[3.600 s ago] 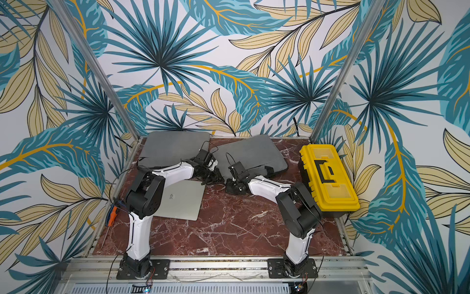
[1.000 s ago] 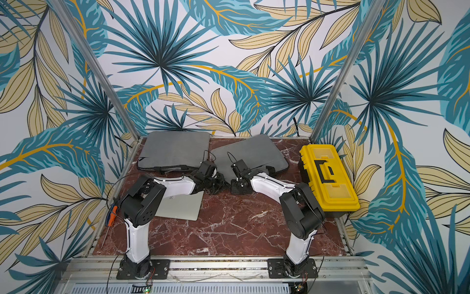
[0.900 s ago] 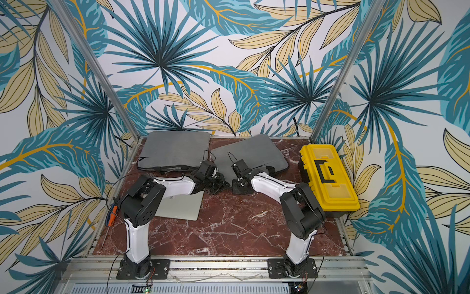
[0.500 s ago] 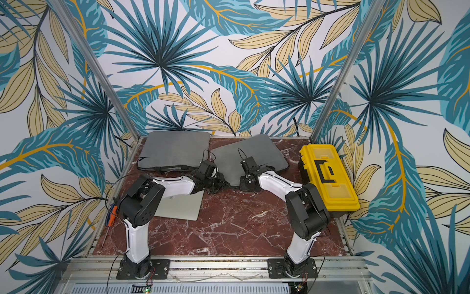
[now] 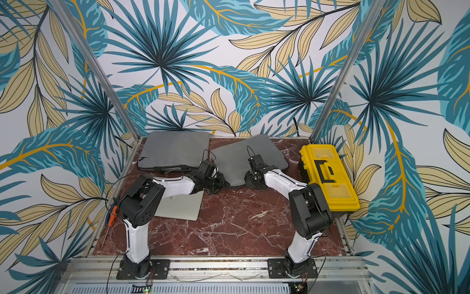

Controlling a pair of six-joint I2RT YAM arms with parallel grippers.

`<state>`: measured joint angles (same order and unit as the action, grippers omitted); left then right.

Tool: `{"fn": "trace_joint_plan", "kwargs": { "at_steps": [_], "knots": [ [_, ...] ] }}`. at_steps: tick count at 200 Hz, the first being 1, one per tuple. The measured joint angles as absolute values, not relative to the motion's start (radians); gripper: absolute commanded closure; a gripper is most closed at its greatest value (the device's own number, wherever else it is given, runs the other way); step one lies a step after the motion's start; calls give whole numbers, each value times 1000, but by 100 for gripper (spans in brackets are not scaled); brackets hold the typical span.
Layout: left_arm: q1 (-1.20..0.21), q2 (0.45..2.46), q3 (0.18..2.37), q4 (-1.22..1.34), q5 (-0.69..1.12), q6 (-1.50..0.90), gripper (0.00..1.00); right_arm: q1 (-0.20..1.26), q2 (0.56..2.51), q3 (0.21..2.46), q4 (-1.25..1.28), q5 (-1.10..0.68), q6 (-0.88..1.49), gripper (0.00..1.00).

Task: Open the zippered laptop bag and take out the laptop
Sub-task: Unzip the zipper on the zippered laptop bag.

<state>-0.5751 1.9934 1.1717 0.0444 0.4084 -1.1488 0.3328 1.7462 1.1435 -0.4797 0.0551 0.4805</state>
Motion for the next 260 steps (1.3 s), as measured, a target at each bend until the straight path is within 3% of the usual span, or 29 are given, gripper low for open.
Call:
{"fn": "trace_joint_plan", "kwargs": {
  "at_steps": [260],
  "knots": [
    [-554, 1978, 1141, 49, 411, -1112, 100, 179, 1747, 1143, -482, 165, 478, 100]
  ]
}}
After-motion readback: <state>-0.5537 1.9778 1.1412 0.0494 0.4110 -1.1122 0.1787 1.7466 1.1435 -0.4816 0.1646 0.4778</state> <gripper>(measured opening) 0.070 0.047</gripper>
